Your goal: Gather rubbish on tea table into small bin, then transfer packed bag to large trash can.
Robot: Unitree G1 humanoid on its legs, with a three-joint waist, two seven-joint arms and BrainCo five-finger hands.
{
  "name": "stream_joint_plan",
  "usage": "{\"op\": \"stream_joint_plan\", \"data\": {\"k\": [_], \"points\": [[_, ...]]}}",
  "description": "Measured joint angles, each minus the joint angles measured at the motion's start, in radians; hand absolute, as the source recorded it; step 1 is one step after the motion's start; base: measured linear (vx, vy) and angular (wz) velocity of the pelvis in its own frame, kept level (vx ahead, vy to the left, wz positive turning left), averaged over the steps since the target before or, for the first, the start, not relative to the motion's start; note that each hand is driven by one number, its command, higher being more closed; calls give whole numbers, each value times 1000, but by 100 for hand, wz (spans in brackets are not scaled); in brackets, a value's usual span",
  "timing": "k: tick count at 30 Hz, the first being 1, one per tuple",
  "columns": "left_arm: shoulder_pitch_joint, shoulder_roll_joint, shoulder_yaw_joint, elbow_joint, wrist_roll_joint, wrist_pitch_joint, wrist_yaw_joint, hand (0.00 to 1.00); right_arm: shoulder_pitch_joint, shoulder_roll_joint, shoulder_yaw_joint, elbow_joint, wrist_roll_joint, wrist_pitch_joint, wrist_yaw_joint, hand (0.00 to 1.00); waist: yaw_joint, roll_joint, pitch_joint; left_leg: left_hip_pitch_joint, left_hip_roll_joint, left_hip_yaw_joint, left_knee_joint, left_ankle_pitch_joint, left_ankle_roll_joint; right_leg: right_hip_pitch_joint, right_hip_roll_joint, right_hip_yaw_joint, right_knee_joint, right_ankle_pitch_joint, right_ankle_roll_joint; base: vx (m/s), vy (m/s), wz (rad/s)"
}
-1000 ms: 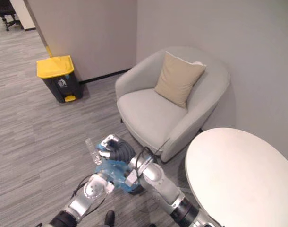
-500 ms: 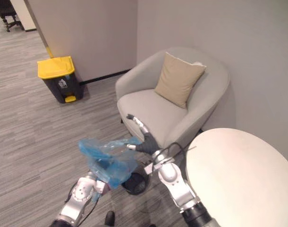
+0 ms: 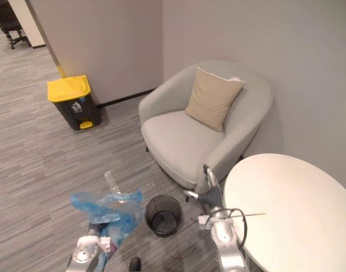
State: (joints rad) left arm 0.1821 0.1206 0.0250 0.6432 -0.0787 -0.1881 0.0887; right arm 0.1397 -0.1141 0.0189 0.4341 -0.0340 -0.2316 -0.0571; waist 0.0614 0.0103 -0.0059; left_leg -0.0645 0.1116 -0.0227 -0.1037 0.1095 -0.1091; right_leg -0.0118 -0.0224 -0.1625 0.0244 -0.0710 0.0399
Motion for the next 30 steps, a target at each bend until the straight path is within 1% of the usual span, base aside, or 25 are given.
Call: {"op": "stream_joint_plan", "data": {"k": [2,4,6,7,10,11,13,16,17,18,19,20,21,22,23,24,25,26,27,28,29,30], "points": [[1,-2,19,69,-9,5,-14,100,-3,0,-26,115,-8,14,2,0,0,1,0,0,-3,-1,0,-1,-1,3,-4,-2,-3,-1,2,41,3,4],[7,-7,46,163,-23,9,-32,100,-9,-2,-61,260,-13,42,0,0,1,1,1,5,-8,-4,0,-3,-3,16,-10,-6,-8,-1,4,65,3,5],[10,-10,59,217,-23,20,-36,100,-14,-3,-86,346,-15,54,-2,0,0,2,2,12,-13,-4,0,-5,-1,22,-12,-6,-8,1,0,63,-1,3],[10,-12,76,259,-23,26,-36,100,-24,-5,-102,412,-15,63,-3,0,1,5,7,20,-18,-4,0,-9,3,35,-15,-7,-9,-1,2,71,4,2],[10,-13,78,326,-22,34,-37,100,-55,-7,-135,529,-6,85,-4,0,1,12,17,36,-26,2,1,-16,9,48,-25,-2,-5,-5,8,56,12,-4],[10,-15,79,333,-23,38,-38,100,-61,-9,-135,544,-6,88,-5,0,2,14,21,39,-28,4,1,-17,10,47,-27,-1,0,-6,9,32,19,-6],[8,-24,117,343,-23,41,-49,100,-72,-5,-135,552,-6,98,-6,0,7,13,45,49,-32,12,1,-18,12,46,-33,8,15,-8,12,-12,25,-10],[0,-32,149,343,-22,42,-50,100,-102,2,-134,564,-5,106,-7,0,8,4,74,47,-39,19,17,-23,19,27,-44,17,60,-19,20,-59,35,-10],[-10,-35,156,338,-23,42,-50,100,-120,9,-133,560,-6,106,-14,0,19,-5,101,32,-47,28,59,-42,23,5,-56,27,112,-38,21,-114,59,-10],[-16,-34,155,325,-24,43,-49,100,-131,21,-132,553,-6,107,-22,0,25,-13,112,-11,-55,28,127,-74,26,-32,-70,32,172,-63,23,-121,62,-3],[-19,-34,154,315,-25,43,-48,100,-132,28,-132,543,-6,109,-26,0,26,-17,118,-37,-59,24,167,-91,30,-49,-76,35,204,-78,27,-194,47,21],[-28,-35,155,298,-31,43,-46,100,-126,41,-127,520,-6,112,-30,0,28,-20,120,-99,-61,5,241,-128,40,-94,-83,62,284,-116,40,-141,31,51],[-43,-39,155,286,-31,42,-45,100,-124,49,-119,515,-6,117,-32,0,27,-23,121,-133,-71,-16,274,-134,40,-137,-88,128,404,-164,47,-132,3,75],[-52,-41,154,278,-31,42,-44,100,-119,52,-112,513,-6,120,-34,0,26,-25,121,-148,-80,-34,289,-134,39,-156,-89,151,499,-197,53,-20,-73,105],[-48,-48,154,252,-31,41,-44,100,-116,64,-102,512,-5,123,-35,0,28,-42,117,-165,-104,-69,315,-136,36,-157,-87,188,594,-229,71,-21,-123,99],[-49,-56,155,237,-30,42,-41,100,-115,71,-90,493,-4,123,-38,0,31,-61,115,-188,-115,-84,340,-137,25,-151,-84,221,586,-258,63,-60,-181,83],[-50,-62,158,226,-32,42,-37,100,-112,73,-86,478,-4,123,-41,0,43,-60,114,-203,-116,-99,347,-133,19,-142,-77,225,563,-274,54,-96,-144,50],[-50,-74,157,207,-32,41,-31,100,-119,75,-84,453,-3,122,-42,0,58,-61,112,-220,-114,-106,343,-119,9,-128,-71,225,510,-302,32,-205,-203,35],[-56,-93,153,204,-32,42,-25,100,-128,72,-86,435,-3,121,-45,0,78,-46,117,-234,-106,-121,316,-91,12,-130,-57,205,472,-316,7,-186,-157,38],[-56,-101,150,203,-32,42,-25,100,-136,67,-85,424,-3,121,-49,0,81,-37,119,-234,-100,-128,287,-78,26,-131,-54,186,462,-312,2,-221,-190,75],[-60,-105,139,191,-30,41,-23,100,-127,67,-84,404,-3,121,-61,0,76,-28,113,-234,-96,-145,224,-57,53,-144,-53,148,459,-309,-4,-140,-126,86],[-64,-106,132,190,-31,41,-22,100,-124,65,-84,400,-3,121,-66,0,73,-24,111,-234,-95,-155,202,-45,60,-147,-54,126,459,-308,-6,-149,-193,118]]}}
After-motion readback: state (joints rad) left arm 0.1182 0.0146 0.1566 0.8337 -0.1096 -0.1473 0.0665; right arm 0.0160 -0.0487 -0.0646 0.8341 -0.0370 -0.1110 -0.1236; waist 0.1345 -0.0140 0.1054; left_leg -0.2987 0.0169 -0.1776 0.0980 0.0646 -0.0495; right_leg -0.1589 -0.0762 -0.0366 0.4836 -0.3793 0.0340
